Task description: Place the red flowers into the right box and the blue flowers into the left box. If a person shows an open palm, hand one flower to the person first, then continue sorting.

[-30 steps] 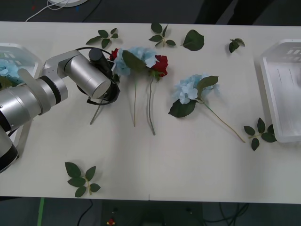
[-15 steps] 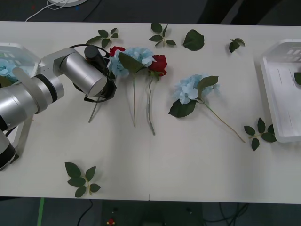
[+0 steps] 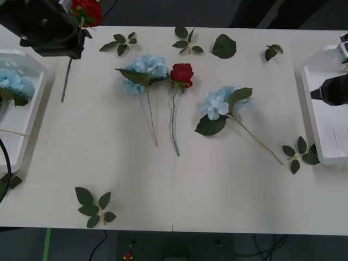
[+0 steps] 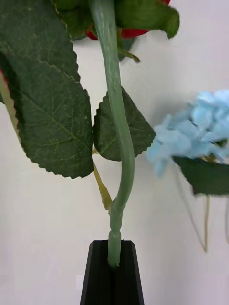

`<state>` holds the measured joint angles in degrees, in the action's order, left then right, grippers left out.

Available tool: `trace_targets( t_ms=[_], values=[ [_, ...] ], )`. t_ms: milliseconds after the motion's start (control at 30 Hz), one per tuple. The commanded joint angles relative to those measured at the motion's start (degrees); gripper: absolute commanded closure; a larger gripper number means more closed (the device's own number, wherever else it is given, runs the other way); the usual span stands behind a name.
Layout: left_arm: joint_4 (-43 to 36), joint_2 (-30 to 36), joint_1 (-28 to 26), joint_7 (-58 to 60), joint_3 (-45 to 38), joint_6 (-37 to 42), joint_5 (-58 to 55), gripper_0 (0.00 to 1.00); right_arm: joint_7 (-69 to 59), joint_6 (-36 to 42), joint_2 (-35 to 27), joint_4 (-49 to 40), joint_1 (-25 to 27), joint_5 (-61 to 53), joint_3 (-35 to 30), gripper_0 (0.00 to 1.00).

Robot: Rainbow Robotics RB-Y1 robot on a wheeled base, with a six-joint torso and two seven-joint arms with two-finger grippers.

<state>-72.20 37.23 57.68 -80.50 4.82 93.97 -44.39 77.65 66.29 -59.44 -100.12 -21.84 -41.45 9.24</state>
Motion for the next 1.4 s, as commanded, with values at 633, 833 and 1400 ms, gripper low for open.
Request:
trace_targets(
  t_ms=[633,833,1400],
  values=[
    [-13.32,-21.41,-7.14,-15.22,-12.82,-4.49,-39.45,1.0,-19.9,1.3,7.67,-11.06,-9.45,14.2,23.02,0.0],
    [-13.32,-19.48,-10.75,-17.06,-3.68,-13.99,-51.85,1.0,-19.64,0.5,9.87,-9.21,-11.82,14.64,24.6,0.0],
    [-13.23,-12.0,-11.71,-22.42,10.74,-27.08,-63.8,1.0,3.56,-5.65,2.49,-14.57,0.22,-12.34,1.66,0.0]
  ],
)
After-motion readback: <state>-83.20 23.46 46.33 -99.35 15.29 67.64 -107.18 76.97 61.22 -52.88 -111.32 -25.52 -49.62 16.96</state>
